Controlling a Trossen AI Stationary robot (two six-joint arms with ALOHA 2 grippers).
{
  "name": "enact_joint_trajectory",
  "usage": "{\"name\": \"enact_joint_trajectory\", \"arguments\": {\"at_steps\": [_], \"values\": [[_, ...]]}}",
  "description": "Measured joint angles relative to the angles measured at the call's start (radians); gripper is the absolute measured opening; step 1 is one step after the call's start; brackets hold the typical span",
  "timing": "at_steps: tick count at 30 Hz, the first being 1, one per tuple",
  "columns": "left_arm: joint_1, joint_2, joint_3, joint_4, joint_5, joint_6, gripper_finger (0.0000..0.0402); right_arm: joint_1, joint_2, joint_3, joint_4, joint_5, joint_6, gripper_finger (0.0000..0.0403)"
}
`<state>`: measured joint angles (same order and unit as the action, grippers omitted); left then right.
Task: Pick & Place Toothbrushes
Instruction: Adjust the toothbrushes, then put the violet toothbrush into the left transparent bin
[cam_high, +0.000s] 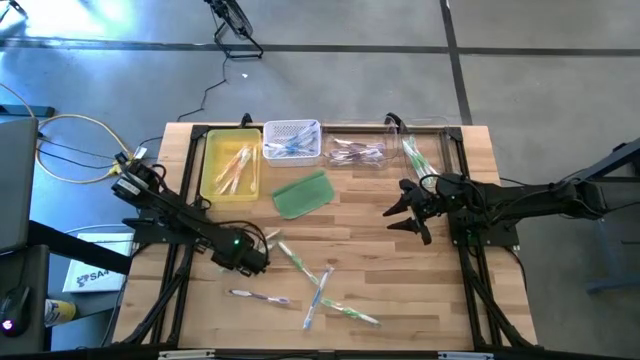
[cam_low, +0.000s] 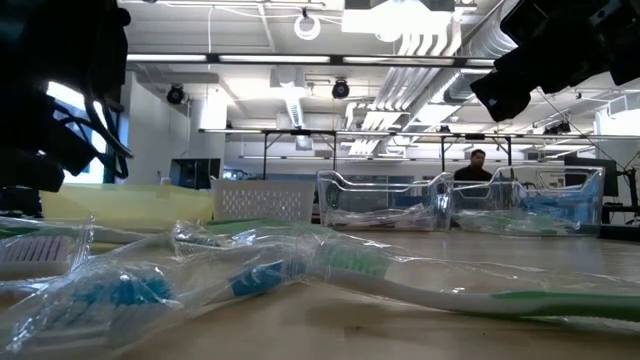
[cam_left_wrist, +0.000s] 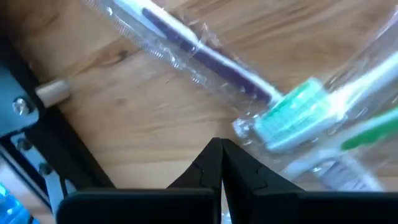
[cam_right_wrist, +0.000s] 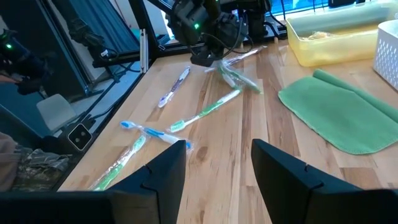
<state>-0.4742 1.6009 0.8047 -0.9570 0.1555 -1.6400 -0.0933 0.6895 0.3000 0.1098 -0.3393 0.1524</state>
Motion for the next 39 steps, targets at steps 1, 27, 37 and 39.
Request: {"name": "enact_joint_trajectory", "arguments": {"at_steps": [1,27,37,39], "values": [[0.0,0.0,0.0,0.01,-0.012,0.011,0.0,0.0,0.0,0.0,-0.001,0.0,0.0,0.0175],[0.004,0.005,0.087,0.259,-0.655,0.206,0.0,0.0,0.0,0.0,-0.001,0.0,0.0,0.0175],[0.004,0.004,0.087,0.208,-0.713,0.189,0.0,0.0,0.0,0.0,-0.001,0.0,0.0,0.0175],[0.004,0.003,0.087,0.178,-0.717,0.181,0.0,0.0,0.0,0.0,-0.001,0.0,0.0,0.0175]]}}
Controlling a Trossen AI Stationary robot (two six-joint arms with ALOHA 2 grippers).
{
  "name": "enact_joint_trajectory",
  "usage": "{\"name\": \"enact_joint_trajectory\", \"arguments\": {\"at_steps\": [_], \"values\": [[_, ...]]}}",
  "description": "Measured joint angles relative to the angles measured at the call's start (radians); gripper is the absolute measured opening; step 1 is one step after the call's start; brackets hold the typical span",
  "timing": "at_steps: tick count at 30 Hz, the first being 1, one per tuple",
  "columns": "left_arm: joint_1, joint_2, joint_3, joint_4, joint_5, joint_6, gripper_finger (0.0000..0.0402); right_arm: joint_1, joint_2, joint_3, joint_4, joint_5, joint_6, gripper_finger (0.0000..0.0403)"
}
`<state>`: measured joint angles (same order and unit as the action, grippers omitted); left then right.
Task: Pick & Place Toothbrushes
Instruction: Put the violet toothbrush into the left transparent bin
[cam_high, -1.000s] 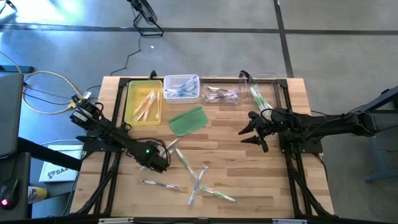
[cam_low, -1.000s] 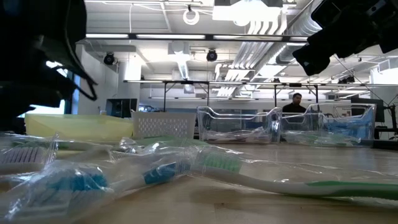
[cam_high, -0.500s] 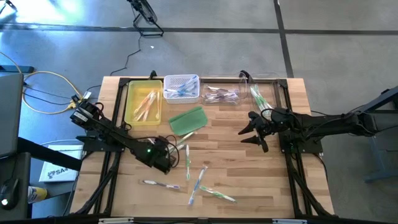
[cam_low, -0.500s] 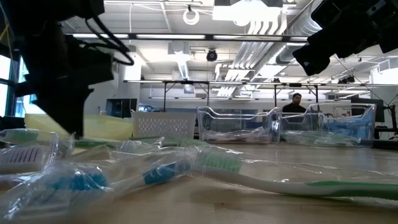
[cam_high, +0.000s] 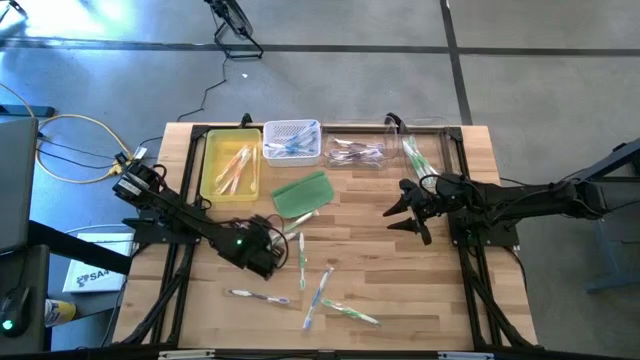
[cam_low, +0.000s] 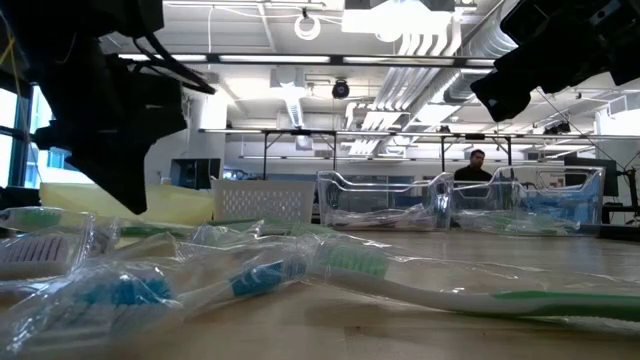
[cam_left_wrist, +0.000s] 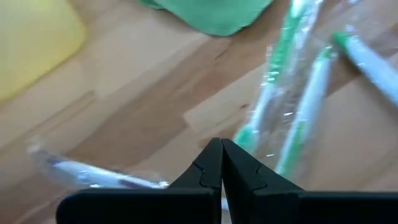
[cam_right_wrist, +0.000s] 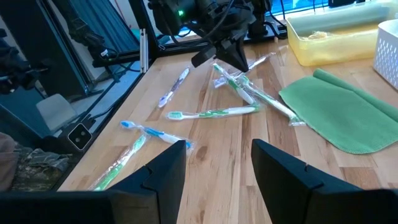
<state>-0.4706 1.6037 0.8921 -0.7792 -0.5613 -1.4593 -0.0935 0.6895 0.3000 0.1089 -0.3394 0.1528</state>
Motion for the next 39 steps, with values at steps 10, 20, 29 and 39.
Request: {"name": "enact_joint_trajectory", "arguments": {"at_steps": [10,20,29,39], "values": [[0.03,-0.128,0.0,-0.119,0.037,0.349,0.0,0.0,0.0,0.0,0.001,0.0,0.0,0.0175],[0.23,-0.195,0.0,-0.121,0.365,1.199,0.0,0.0,0.0,0.0,0.002,0.0,0.0,0.0175],[0.334,-0.179,0.0,-0.105,0.496,1.774,0.0,0.0,0.0,0.0,0.004,0.0,0.0,0.0175],[0.325,-0.156,-0.003,-0.181,0.447,2.075,0.0,0.0,0.0,0.0,0.009,0.0,0.0,0.0175]]}}
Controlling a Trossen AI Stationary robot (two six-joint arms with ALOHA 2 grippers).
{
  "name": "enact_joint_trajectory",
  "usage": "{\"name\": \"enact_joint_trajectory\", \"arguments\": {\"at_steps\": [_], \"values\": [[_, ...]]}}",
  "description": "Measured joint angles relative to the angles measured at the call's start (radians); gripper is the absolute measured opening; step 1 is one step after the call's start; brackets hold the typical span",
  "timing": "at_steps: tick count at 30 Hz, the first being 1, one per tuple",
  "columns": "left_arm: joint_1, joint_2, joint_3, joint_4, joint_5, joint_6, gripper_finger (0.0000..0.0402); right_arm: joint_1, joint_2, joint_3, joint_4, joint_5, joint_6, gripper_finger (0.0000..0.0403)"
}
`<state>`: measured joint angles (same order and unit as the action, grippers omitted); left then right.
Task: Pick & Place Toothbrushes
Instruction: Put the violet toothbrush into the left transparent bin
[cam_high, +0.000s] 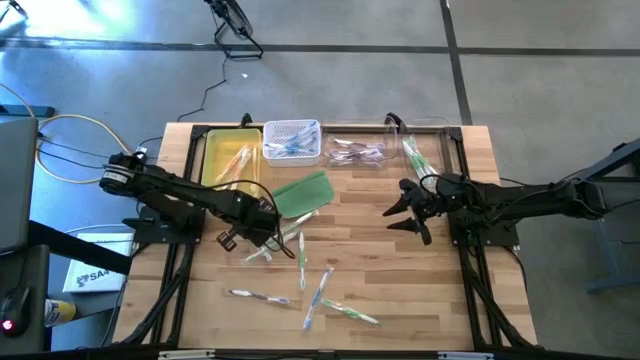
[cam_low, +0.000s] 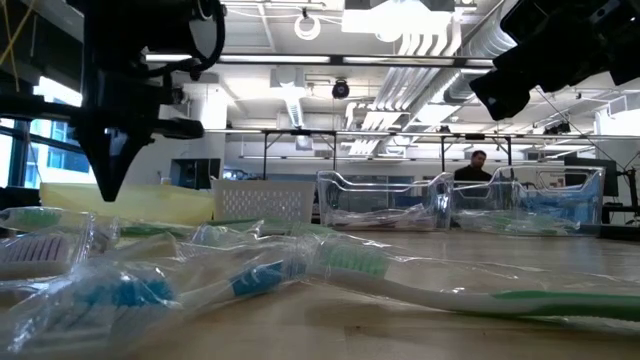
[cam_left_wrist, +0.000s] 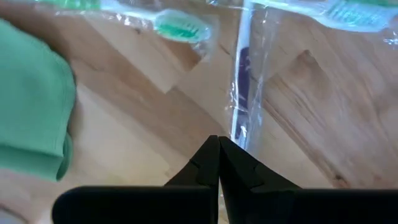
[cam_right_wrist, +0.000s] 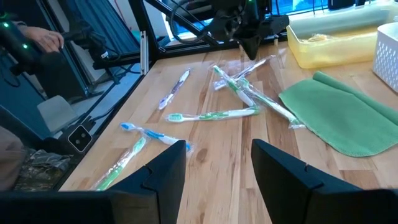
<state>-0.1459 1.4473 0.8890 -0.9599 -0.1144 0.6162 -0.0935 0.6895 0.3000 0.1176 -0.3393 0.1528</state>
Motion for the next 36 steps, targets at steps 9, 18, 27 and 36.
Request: {"name": "enact_joint_trajectory", "arguments": {"at_steps": [9,18,27,36], "values": [[0.002,0.011,0.0,0.013,0.029,0.102,0.0,0.0,0.0,0.0,0.033,0.016,0.03,0.0175],[0.002,0.011,0.0,0.017,0.039,0.067,0.005,0.0,0.0,0.0,0.029,0.126,0.037,0.0175],[0.002,0.011,0.0,0.016,0.055,0.046,0.0128,0.0,0.0,0.0,0.022,0.125,0.038,0.0175],[0.002,0.011,0.0,0.06,0.062,0.029,0.0132,0.0,0.0,0.0,0.001,0.124,0.038,0.0175]]}}
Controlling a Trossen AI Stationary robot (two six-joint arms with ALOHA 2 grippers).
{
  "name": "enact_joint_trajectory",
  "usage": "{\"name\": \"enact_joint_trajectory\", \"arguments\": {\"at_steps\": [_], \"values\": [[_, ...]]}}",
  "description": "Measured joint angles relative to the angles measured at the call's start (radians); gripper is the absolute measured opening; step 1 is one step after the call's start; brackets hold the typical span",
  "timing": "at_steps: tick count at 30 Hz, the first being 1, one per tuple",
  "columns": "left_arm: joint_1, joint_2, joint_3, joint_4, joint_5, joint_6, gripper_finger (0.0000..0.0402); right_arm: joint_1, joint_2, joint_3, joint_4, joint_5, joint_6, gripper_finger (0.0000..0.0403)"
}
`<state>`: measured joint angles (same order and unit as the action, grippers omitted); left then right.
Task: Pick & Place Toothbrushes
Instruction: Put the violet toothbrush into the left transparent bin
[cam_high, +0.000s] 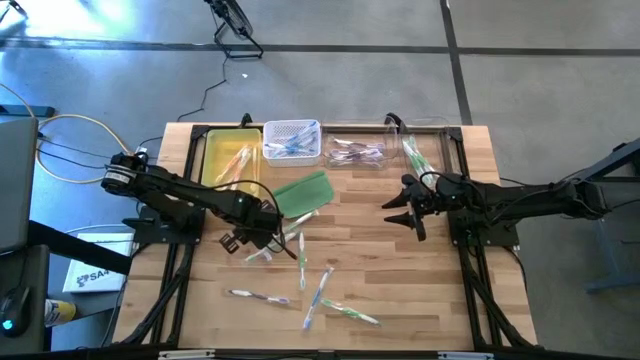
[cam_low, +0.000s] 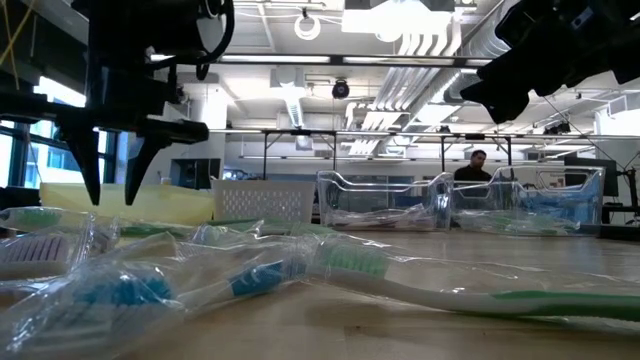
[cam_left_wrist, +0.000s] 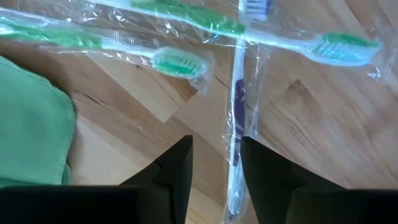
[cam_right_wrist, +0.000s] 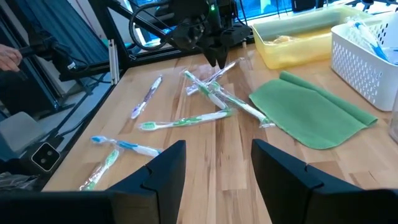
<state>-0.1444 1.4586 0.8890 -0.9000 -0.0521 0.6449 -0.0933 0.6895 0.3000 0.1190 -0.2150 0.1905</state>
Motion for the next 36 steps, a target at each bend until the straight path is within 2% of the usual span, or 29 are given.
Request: {"name": "enact_joint_trajectory", "arguments": {"at_steps": [11,22,30,33,36], "values": [[0.0,0.02,0.0,0.019,0.039,-0.03,0.0132,0.0,0.0,0.0,0.0,0.0,0.0,0.0175],[0.0,0.175,0.003,0.041,0.144,-0.028,0.0132,0.0,0.0,0.0,-0.004,0.0,0.0,0.0175],[-0.001,0.205,0.002,0.061,0.118,-0.078,0.013,0.0,0.0,0.0,-0.007,0.001,0.0,0.0175],[0.0,0.205,0.002,0.065,0.116,-0.078,0.0112,0.0,0.0,0.0,-0.007,0.002,0.0,0.0175],[0.0,0.206,0.002,0.071,0.109,-0.078,0.0072,0.0,0.0,0.0,-0.007,0.002,0.0,0.0175]]}}
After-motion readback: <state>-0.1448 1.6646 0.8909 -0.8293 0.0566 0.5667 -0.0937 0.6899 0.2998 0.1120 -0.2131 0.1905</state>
